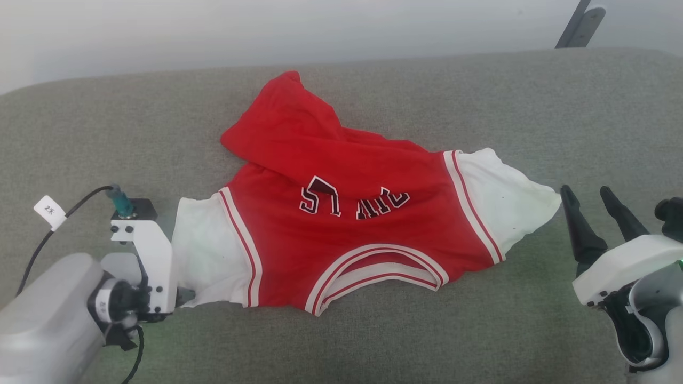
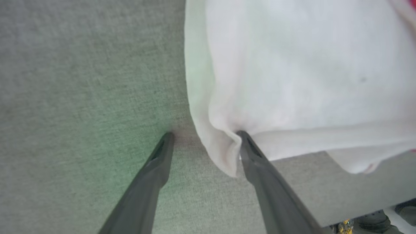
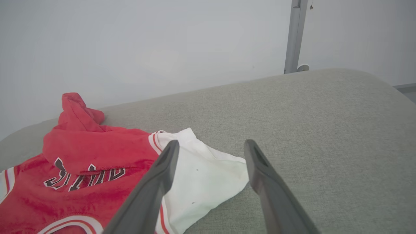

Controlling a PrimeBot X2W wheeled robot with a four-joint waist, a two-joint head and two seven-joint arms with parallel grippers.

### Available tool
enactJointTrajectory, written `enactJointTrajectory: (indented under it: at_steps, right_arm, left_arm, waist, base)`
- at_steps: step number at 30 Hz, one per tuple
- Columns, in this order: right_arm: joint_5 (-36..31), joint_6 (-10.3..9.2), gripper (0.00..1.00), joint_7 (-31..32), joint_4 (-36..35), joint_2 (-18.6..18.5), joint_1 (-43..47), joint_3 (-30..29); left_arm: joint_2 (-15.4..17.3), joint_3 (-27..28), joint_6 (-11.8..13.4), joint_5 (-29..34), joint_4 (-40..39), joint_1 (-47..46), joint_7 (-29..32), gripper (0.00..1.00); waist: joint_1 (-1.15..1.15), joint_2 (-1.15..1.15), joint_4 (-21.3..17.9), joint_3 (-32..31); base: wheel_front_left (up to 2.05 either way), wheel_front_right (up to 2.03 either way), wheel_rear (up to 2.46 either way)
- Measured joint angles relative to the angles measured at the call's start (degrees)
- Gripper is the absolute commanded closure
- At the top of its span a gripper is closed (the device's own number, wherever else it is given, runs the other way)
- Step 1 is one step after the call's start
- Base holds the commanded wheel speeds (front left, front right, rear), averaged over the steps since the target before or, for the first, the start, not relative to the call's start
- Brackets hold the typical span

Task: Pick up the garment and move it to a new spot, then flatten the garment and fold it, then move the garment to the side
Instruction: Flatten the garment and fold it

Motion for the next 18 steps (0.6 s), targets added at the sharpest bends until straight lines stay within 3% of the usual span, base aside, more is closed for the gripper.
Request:
enactJointTrajectory:
  at_steps: [1, 2, 3, 18]
  right_arm:
    - [0.34, 0.0, 0.0, 0.38, 0.0, -0.04, -0.04, 0.0]
    - [0.47, 0.0, 0.0, 0.78, 0.04, -0.23, -0.09, 0.11]
    - [0.54, 0.0, 0.0, 1.38, 0.16, -0.44, -0.23, 0.18]
    - [0.73, -0.01, 0.0, 16.44, 9.79, -7.78, -10.09, 0.47]
  left_arm:
    - [-0.47, 0.2, -0.41, -0.45, 0.79, -0.14, -0.07, 0.0]
    - [-0.7, 0.07, -1.21, -0.51, 1.42, -0.46, 0.26, 0.67]
    - [-0.99, -0.02, -1.85, -0.49, 2.0, -0.78, 0.25, 1.0]
    - [-5.69, -0.66, -7.2, 1.04, 6.73, -7.75, -2.43, 1.0]
  waist:
    - [0.0, 0.0, -0.01, 0.25]
    - [0.0, 0.0, 0.01, 0.51]
    - [0.0, 0.0, 0.06, 0.78]
    - [0.0, 0.0, 3.89, 6.32]
  base:
    - [0.0, 0.0, 0.0]
    - [0.0, 0.0, 0.0]
    - [0.0, 0.0, 0.0]
    - [0.0, 0.0, 0.0]
